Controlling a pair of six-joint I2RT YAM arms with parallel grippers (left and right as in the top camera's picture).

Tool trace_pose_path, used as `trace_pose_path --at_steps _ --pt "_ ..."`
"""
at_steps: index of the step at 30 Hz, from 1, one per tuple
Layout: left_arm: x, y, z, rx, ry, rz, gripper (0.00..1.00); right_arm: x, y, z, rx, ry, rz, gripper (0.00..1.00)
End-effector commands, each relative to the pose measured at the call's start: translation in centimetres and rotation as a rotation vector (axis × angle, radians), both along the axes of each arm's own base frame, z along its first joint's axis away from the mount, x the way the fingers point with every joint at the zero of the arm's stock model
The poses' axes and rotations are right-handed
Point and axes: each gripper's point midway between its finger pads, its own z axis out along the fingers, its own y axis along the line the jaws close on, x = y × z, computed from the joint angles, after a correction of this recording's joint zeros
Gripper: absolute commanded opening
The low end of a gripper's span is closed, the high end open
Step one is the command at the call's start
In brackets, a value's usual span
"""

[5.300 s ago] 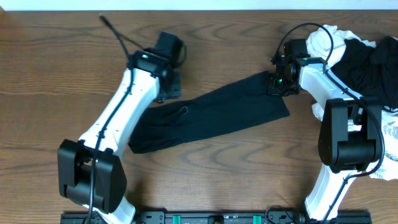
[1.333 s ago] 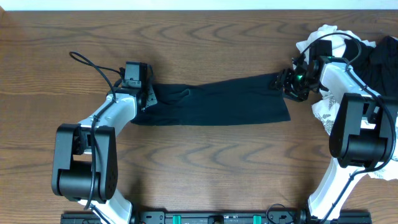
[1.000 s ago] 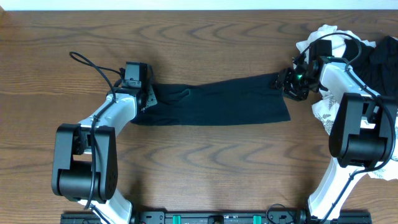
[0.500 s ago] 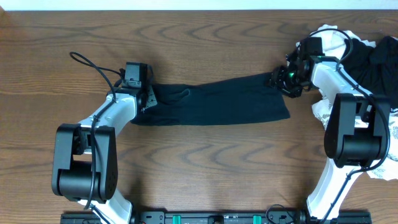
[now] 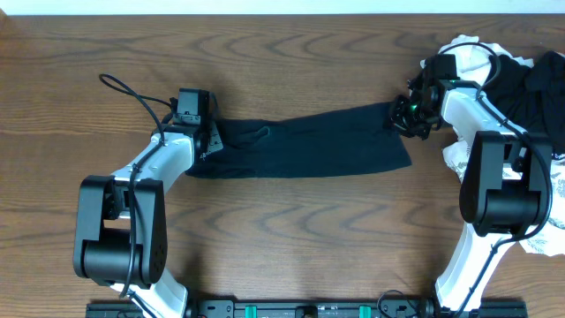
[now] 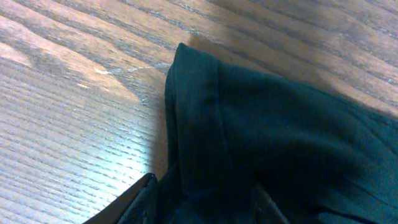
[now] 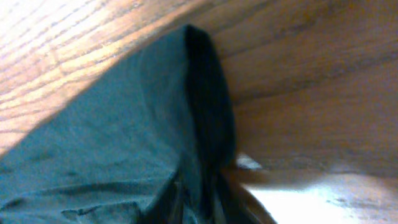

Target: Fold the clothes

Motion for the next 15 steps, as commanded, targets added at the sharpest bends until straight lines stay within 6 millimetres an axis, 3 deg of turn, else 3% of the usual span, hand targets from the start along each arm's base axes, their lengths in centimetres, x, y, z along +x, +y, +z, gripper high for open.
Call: trace_pose_path --at_steps 1,5,9,15 --pt "0.0 0.3 -0.2 0.027 0.012 -0.011 0.50 -1.0 0.3 -2.0 -0.022 0.050 0.013 0.01" --pt "0.1 0.3 0.8 0.028 -0.005 -0.018 0.49 -1.0 0.1 -2.0 -0.040 0.044 0.024 0.01" --pt "-0.1 0.3 3.1 0.025 -0.040 -0.017 0.50 -0.7 0.1 -1.3 -0.043 0.024 0.027 0.01" --pt "-0.7 0.4 7.2 0.018 -0.109 -0.015 0.50 0.3 -1.4 1.7 -0.132 -0.055 0.008 0.01"
